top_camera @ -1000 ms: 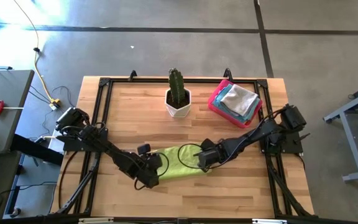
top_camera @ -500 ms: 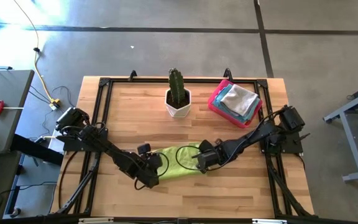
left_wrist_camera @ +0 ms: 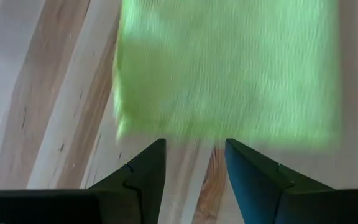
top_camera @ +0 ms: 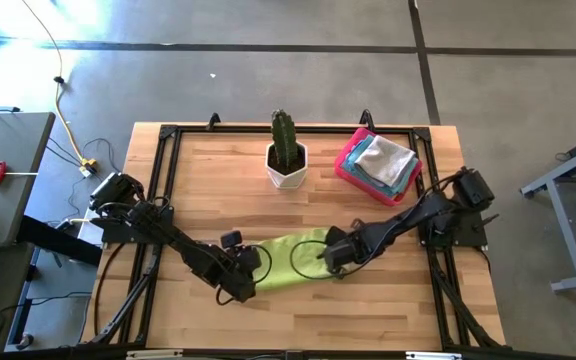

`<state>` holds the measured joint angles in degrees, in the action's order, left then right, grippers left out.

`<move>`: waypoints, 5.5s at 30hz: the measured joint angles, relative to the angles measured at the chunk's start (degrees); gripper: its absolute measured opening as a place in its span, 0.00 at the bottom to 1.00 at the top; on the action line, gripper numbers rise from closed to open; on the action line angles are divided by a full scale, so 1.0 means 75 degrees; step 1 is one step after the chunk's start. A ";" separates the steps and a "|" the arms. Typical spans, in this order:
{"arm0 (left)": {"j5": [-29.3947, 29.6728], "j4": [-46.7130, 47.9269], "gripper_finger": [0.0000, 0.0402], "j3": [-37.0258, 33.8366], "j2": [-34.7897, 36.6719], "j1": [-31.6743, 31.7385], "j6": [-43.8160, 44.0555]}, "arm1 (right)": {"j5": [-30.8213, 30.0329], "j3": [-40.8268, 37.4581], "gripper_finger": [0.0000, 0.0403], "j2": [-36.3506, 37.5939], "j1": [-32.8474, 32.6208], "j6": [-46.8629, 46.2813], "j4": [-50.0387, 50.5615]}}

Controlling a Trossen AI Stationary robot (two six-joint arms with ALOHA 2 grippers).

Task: Fold microfiber towels
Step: Fold the green microfiber towel, then put the green microfiber towel into the red bin

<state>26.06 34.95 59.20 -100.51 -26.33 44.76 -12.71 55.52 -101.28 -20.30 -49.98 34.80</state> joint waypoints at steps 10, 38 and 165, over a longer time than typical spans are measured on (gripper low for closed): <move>-0.0015 0.0010 0.39 0.0000 0.0000 0.0000 0.0007 | 0.0356 -0.0025 0.00 0.1010 0.0006 -0.1035 0.3600; 0.0388 -0.0039 0.39 -0.0003 0.0000 0.0400 -0.1257 | 0.0999 0.2694 0.00 0.0757 0.0292 -0.2568 0.2802; 0.1071 -0.2575 0.39 -0.0463 -0.0879 -0.0344 -0.0830 | 0.2678 0.5489 0.44 -0.2697 -0.1072 0.3397 0.0603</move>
<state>34.10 15.64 55.72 -107.10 -28.91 38.54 7.37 96.68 -121.51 -28.34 -24.50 39.32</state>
